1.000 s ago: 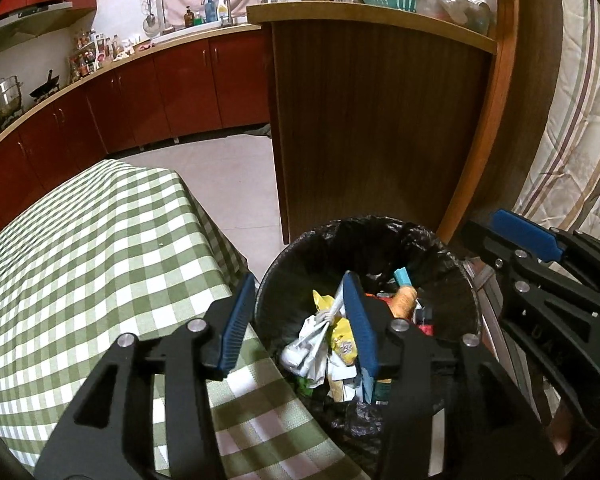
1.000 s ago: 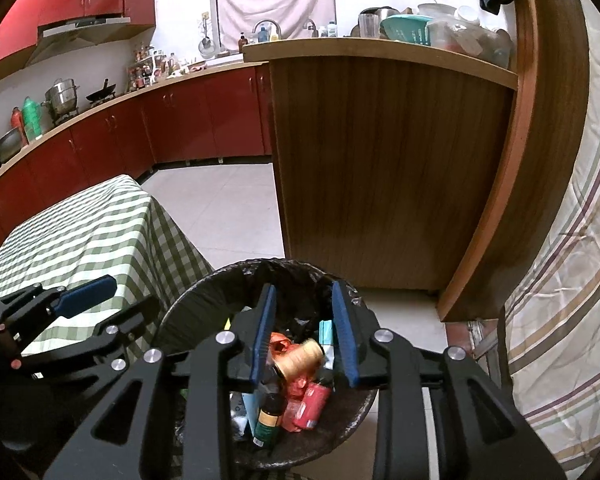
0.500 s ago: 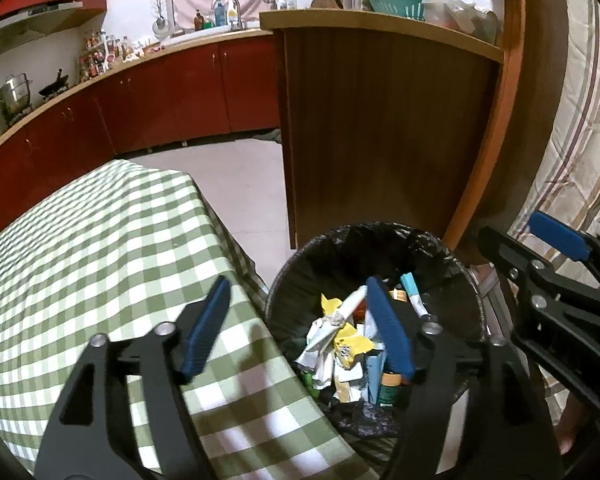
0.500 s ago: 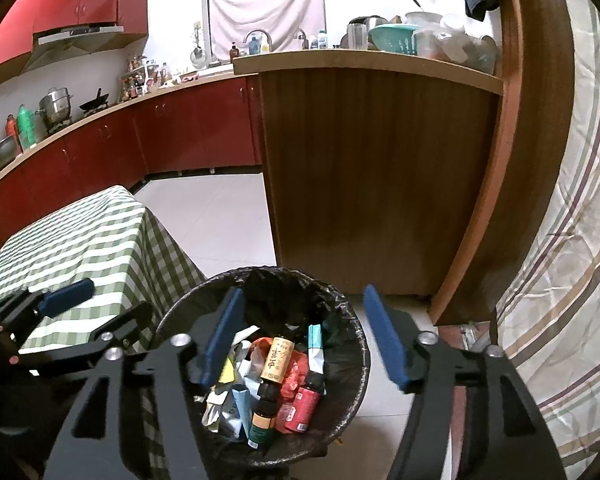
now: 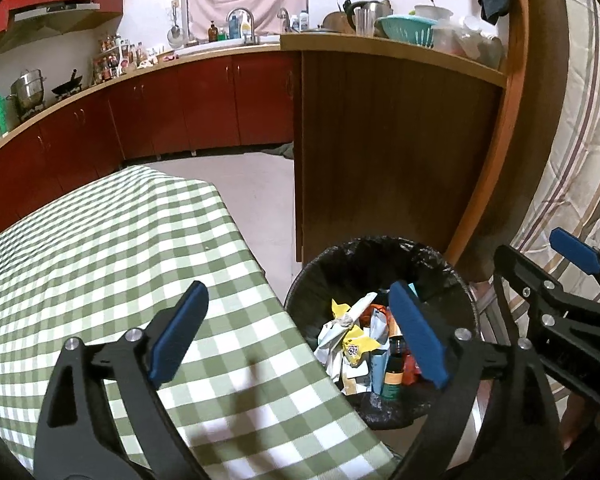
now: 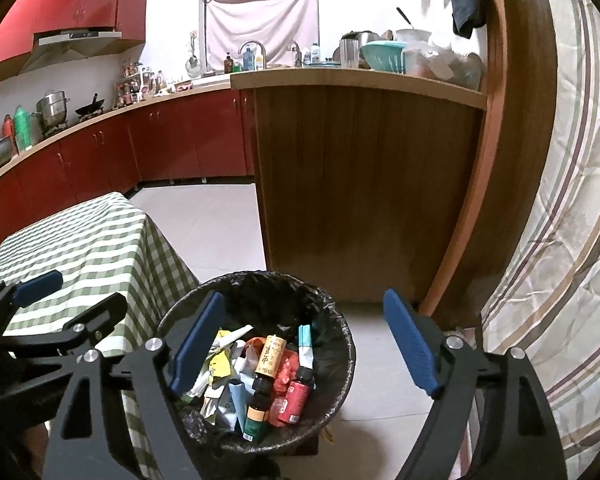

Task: Collect trash

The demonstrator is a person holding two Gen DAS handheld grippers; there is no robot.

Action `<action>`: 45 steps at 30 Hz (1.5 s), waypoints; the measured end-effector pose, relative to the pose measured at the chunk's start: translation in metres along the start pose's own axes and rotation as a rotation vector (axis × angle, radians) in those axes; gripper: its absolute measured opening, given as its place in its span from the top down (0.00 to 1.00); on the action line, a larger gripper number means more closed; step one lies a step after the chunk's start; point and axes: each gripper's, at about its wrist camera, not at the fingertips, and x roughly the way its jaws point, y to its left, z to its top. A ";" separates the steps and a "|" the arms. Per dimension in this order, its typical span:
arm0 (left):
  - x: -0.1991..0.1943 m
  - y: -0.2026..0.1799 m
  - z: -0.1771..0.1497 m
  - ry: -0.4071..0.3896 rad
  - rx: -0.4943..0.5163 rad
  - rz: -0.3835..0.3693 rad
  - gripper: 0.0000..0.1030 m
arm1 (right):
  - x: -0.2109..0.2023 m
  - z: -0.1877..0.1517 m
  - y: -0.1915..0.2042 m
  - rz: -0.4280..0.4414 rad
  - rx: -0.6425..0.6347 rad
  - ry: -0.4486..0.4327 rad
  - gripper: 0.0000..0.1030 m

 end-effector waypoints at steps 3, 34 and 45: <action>-0.010 0.001 0.000 -0.021 0.006 0.010 0.11 | -0.011 0.003 0.003 -0.005 -0.014 -0.019 0.20; -0.089 0.043 -0.012 -0.082 -0.080 0.050 0.08 | -0.083 0.006 0.033 -0.003 -0.057 -0.119 0.19; -0.099 0.052 -0.018 -0.093 -0.096 0.063 0.08 | -0.088 0.003 0.039 -0.001 -0.072 -0.120 0.18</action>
